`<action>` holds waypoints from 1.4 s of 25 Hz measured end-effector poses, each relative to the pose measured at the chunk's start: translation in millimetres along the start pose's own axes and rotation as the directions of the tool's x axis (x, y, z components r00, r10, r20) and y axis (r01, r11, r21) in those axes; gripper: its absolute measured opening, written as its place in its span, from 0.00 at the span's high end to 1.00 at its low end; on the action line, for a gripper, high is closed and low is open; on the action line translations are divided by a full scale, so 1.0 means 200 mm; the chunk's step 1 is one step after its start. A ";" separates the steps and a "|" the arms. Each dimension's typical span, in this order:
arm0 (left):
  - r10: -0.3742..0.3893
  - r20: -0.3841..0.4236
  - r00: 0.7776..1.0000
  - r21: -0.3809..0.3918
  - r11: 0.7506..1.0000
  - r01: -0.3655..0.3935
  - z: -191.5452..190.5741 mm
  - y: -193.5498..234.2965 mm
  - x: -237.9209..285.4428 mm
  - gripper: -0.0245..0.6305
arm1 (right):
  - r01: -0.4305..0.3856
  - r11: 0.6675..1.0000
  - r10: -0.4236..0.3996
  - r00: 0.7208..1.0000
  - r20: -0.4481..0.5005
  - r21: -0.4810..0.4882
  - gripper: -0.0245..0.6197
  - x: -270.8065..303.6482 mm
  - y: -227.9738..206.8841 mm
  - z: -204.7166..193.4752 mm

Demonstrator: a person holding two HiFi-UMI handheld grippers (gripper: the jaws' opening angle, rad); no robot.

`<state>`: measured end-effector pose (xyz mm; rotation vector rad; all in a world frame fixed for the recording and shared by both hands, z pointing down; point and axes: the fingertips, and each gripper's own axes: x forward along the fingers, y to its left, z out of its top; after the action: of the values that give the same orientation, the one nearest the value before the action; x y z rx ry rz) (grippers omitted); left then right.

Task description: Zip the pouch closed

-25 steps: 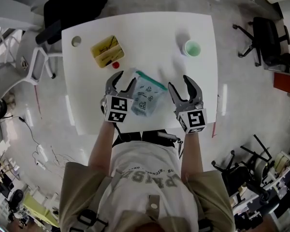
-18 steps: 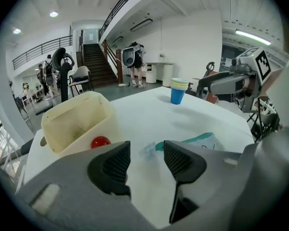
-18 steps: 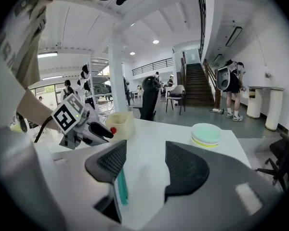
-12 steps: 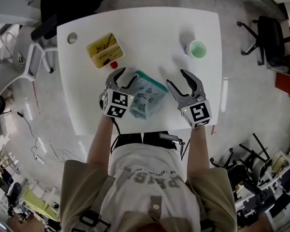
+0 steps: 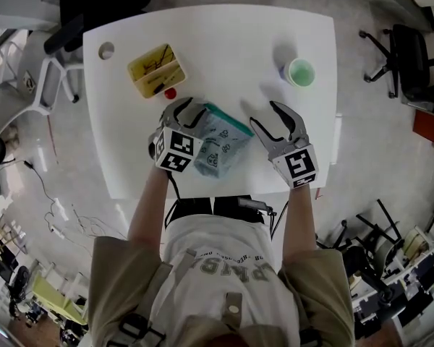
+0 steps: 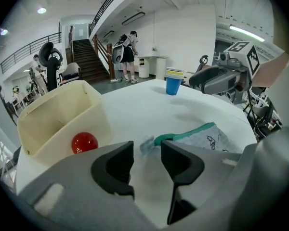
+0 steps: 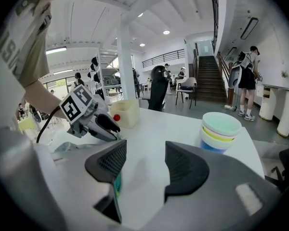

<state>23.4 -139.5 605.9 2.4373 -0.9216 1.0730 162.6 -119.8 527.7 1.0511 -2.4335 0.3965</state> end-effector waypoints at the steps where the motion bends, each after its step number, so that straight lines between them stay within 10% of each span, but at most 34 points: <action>1: -0.001 -0.003 1.000 0.007 1.000 0.001 0.00 0.00 0.01 0.69 | -0.005 1.000 0.005 1.000 -0.003 0.000 0.59 0.00 0.00 -0.01; 21: -0.006 -0.013 1.000 0.116 0.993 0.007 0.01 -0.01 0.02 0.90 | -0.125 0.977 0.120 0.992 -0.042 -0.171 0.59 0.11 0.05 0.10; 35: -0.040 0.047 0.998 0.252 0.967 0.027 0.08 -0.04 -0.06 0.93 | -0.278 0.886 0.242 0.960 -0.142 -0.372 0.59 0.29 0.17 0.14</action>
<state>31.0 -136.0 586.5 2.6865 -0.7984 1.1836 93.9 -144.7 530.8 0.5258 -2.4372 0.0334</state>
